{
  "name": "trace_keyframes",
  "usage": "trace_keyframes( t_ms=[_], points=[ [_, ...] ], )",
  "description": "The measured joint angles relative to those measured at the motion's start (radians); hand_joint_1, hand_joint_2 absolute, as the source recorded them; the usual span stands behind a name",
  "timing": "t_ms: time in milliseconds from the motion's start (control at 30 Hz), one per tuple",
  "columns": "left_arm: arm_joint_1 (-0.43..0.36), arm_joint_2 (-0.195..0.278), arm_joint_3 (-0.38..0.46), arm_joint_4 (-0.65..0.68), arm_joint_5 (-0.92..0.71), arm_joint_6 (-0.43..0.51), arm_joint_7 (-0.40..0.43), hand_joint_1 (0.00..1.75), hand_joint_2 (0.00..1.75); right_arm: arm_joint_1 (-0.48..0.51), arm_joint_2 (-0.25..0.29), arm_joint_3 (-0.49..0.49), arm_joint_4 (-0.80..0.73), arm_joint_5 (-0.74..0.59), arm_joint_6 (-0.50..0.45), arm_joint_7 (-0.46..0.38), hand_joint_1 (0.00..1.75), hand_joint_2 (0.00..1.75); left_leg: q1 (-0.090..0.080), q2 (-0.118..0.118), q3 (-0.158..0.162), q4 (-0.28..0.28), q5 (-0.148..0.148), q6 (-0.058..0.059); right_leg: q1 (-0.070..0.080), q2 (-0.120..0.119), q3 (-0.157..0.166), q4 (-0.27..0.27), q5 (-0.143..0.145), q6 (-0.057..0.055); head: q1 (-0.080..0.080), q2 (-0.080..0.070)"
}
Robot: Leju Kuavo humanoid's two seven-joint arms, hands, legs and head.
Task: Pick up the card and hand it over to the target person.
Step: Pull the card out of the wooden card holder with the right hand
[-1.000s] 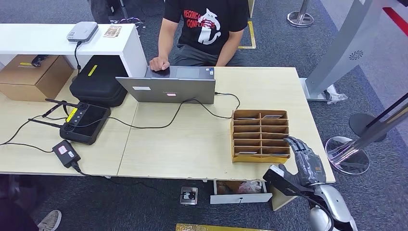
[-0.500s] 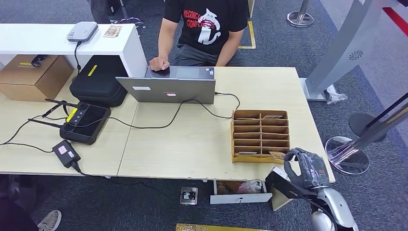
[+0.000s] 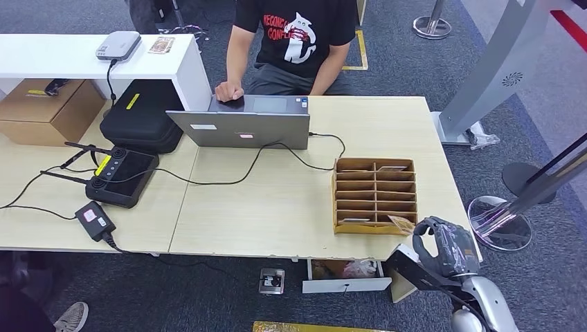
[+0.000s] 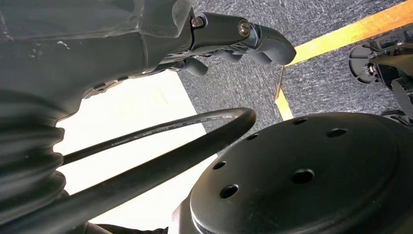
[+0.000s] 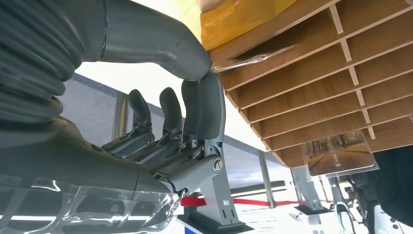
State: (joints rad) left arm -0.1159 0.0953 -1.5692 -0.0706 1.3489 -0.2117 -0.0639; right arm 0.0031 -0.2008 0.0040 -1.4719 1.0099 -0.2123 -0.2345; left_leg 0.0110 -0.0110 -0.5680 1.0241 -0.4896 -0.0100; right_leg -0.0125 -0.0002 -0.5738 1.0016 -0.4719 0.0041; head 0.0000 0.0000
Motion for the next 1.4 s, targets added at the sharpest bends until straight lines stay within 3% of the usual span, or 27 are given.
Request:
trace_keyframes(
  t_ms=[167,267,833,967,1400],
  points=[
    [0.001,-0.001,0.002,0.002,0.005,0.001,-0.001,0.0,1.75,-0.012,0.006,0.004,0.006,0.004,0.001,-0.002,1.71,1.75,0.0,0.0,-0.001,0.001,0.0,0.0,0.0,0.0,-0.002,0.001,0.0,0.0,0.0,0.0],
    [0.001,-0.002,0.0,0.004,0.007,0.001,-0.003,0.0,1.75,-0.015,0.007,0.006,0.005,0.007,0.001,-0.005,1.75,1.75,0.0,0.0,-0.001,0.001,0.0,0.0,0.0,0.001,-0.001,0.001,0.0,0.0,0.0,0.0],
    [0.004,-0.005,-0.002,0.01,0.01,0.0,-0.007,0.0,1.75,-0.06,0.009,0.014,-0.006,0.011,-0.047,-0.04,1.75,1.75,0.0,0.001,-0.001,0.001,0.0,0.0,0.0,0.001,-0.001,0.001,0.0,0.0,0.0,0.0],
    [0.003,-0.001,-0.002,0.011,0.0,-0.001,-0.008,0.0,1.75,-0.089,-0.011,0.034,-0.003,0.0,-0.061,-0.05,1.75,1.75,0.0,0.001,-0.001,0.001,0.0,0.0,0.0,0.002,-0.002,0.001,0.0,0.0,0.0,0.0],
    [0.007,0.003,-0.002,0.012,-0.013,-0.006,-0.017,0.0,1.75,-0.323,-0.056,0.133,0.105,-0.046,-0.059,-0.072,1.75,1.75,0.0,0.004,-0.001,0.001,0.0,0.0,0.0,0.005,-0.003,0.002,0.001,0.0,0.0,0.0]
  ],
)
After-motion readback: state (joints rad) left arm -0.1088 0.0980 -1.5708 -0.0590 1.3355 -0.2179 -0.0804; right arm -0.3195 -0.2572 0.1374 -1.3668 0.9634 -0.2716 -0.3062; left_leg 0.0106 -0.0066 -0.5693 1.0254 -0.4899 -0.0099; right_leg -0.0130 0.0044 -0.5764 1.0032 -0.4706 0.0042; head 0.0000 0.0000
